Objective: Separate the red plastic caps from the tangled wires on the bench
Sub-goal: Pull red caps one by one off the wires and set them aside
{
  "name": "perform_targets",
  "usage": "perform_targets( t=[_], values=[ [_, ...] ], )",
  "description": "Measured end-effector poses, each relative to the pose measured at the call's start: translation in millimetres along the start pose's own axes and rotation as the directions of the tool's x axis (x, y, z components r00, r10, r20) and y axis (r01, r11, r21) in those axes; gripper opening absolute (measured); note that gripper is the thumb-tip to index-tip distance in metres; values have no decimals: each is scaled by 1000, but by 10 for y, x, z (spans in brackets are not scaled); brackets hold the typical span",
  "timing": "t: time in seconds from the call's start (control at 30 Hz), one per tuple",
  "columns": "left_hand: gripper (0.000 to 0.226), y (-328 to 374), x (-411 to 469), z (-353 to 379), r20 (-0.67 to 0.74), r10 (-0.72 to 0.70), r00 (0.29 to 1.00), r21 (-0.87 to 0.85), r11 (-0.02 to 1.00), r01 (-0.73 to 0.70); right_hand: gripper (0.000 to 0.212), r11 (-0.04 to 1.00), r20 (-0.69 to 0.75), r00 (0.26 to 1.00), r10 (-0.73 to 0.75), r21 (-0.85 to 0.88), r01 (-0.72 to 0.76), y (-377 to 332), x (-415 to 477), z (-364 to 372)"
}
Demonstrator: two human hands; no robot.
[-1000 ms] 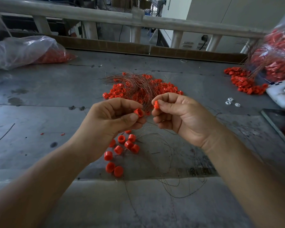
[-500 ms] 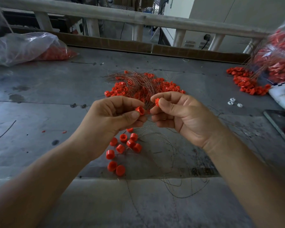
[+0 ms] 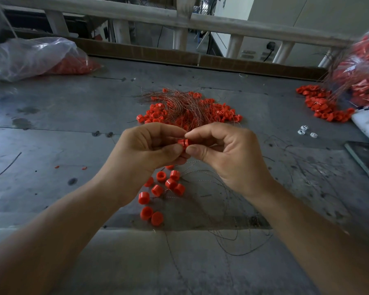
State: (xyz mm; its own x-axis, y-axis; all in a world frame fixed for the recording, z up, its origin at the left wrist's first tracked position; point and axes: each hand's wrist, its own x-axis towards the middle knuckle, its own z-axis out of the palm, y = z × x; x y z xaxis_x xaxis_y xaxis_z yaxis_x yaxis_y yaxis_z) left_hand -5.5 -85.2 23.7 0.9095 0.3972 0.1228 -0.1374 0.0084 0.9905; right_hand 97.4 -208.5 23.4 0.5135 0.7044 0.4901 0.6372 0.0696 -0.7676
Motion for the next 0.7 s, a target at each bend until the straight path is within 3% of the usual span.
perform_targets(
  t=[0.7],
  values=[
    [16,7,-54,2,51,-51,997,-65,996,54,23,994,-8,995,-99,-42,98,-28,-38,-2]
  ],
)
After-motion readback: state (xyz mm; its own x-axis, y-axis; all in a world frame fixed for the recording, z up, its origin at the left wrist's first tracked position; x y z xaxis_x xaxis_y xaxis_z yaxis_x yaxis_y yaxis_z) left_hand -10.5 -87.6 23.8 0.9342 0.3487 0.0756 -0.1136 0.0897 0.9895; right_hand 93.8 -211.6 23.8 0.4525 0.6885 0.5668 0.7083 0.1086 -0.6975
